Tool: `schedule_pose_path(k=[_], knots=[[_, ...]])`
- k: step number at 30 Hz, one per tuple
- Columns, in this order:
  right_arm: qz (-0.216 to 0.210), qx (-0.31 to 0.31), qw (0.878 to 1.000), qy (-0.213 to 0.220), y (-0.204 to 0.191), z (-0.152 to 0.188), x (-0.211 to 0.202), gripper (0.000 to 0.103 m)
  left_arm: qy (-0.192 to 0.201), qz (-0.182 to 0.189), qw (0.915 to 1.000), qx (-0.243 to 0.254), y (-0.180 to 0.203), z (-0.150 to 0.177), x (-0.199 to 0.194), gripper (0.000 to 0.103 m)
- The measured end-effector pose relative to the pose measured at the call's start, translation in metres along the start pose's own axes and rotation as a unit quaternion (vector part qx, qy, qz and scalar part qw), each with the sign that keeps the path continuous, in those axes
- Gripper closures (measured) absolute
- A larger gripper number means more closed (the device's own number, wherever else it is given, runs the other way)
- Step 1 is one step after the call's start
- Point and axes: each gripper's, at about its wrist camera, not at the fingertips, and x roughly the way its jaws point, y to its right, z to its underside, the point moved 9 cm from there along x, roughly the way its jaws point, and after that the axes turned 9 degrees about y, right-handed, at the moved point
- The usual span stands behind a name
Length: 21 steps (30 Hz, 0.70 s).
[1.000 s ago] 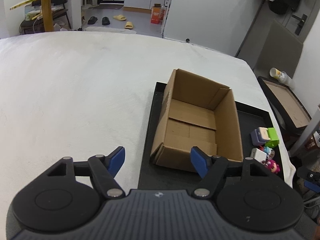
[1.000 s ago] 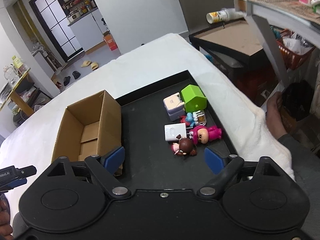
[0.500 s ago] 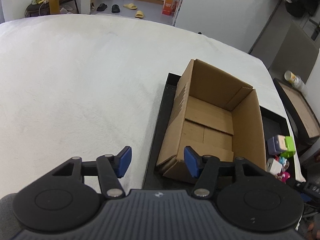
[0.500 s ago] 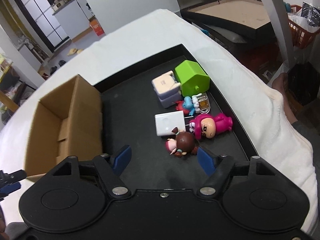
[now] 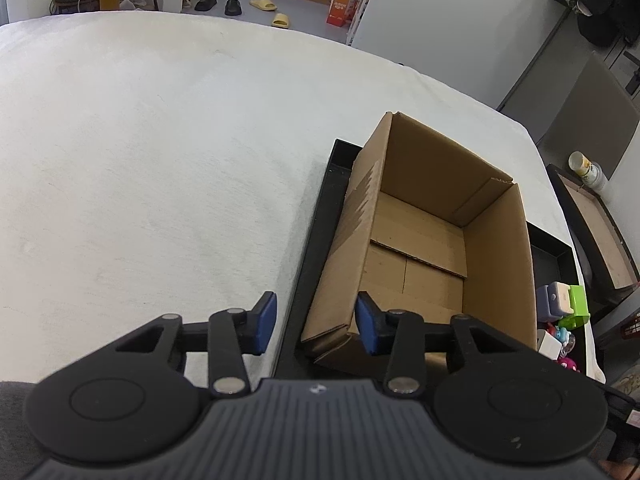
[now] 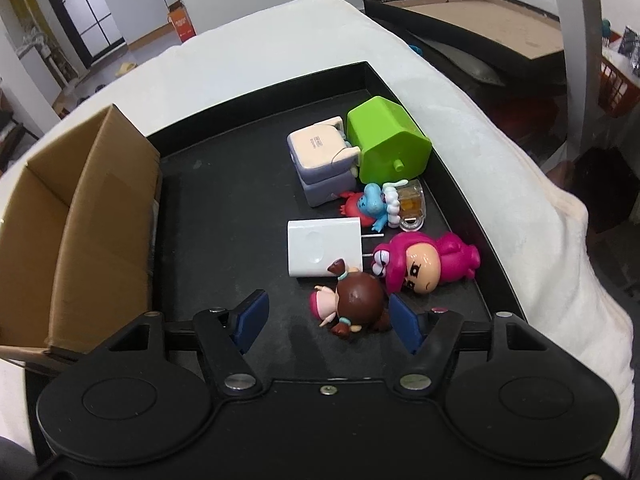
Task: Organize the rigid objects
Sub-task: 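Move the left tool to the box wall while the right tool reaches the brown-haired doll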
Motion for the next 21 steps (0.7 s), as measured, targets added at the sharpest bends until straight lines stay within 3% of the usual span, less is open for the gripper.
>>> schedule_pose_path(k=[3, 5, 7, 21], knots=[[0.011, -0.023, 1.000, -0.001, -0.003, 0.004, 0.009, 0.041, 0.000, 0.003, 1.0000, -0.005, 0.001, 0.001, 0.002, 0.067], [0.014, -0.028, 0.999, 0.001, -0.003, 0.006, 0.012, 0.059, 0.002, 0.011, 0.9998, -0.013, 0.003, 0.001, 0.003, 0.076], [0.009, -0.028, 1.000, 0.003, -0.004, 0.007, 0.011, 0.060, 0.006, 0.019, 0.9997, -0.016, 0.007, 0.002, 0.003, 0.088], [-0.009, -0.046, 0.999, 0.022, -0.015, 0.003, -0.025, 0.060, 0.021, 0.024, 0.9985, -0.045, 0.015, 0.011, -0.002, 0.089]])
